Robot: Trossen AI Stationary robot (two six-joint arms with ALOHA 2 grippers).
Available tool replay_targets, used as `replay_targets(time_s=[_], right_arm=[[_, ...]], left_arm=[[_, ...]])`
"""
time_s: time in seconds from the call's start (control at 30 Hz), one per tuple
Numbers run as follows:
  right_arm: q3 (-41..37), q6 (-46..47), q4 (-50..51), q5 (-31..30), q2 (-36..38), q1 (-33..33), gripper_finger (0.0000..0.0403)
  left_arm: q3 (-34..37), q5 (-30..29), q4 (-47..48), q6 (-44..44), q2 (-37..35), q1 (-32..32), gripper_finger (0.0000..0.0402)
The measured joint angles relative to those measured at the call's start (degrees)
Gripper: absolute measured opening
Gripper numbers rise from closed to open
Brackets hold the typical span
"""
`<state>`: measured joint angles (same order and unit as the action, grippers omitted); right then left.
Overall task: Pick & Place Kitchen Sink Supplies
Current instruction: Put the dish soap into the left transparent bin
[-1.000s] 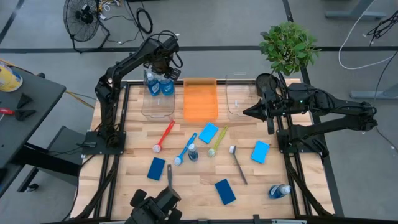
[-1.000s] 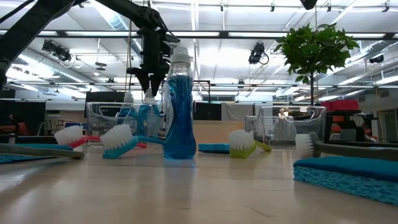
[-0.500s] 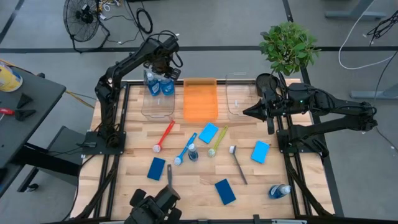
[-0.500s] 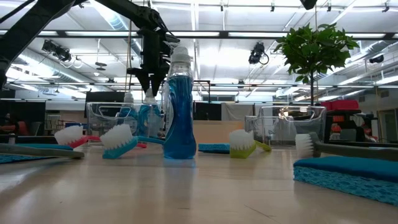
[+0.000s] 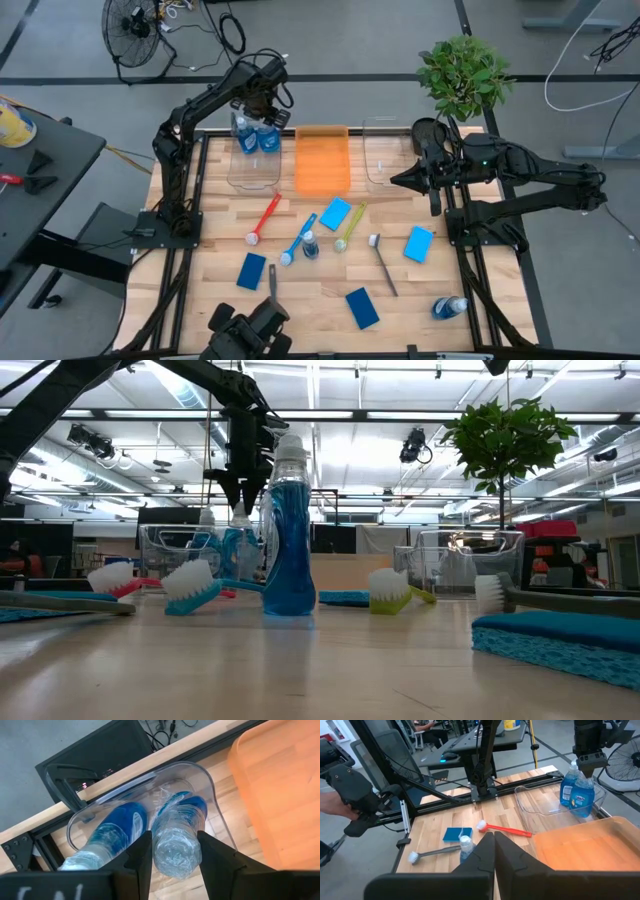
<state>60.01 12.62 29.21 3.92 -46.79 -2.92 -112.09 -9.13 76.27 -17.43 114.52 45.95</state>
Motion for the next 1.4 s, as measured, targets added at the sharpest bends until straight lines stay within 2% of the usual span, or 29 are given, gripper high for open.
replay_targets(time_s=[0.67,0.93,1.23,1.4], right_arm=[[0.0,1.9,0.0,0.11,-0.02,0.01,0.0006],[0.0,1.63,0.02,0.11,-0.02,0.0,0.0006],[0.0,1.25,0.02,0.13,0.0,0.0,0.0007],[0.0,1.0,0.02,0.13,-0.01,0.0,0.0007]], left_arm=[[0.02,0.41,-0.07,0.24,2.45,-0.38,0.0134],[0.02,0.93,-0.04,1.15,2.49,-0.15,0.0147],[0.02,1.37,-0.04,1.76,2.55,-0.36,0.0175],[0.02,1.46,-0.02,2.23,2.6,-0.52,0.0209]])
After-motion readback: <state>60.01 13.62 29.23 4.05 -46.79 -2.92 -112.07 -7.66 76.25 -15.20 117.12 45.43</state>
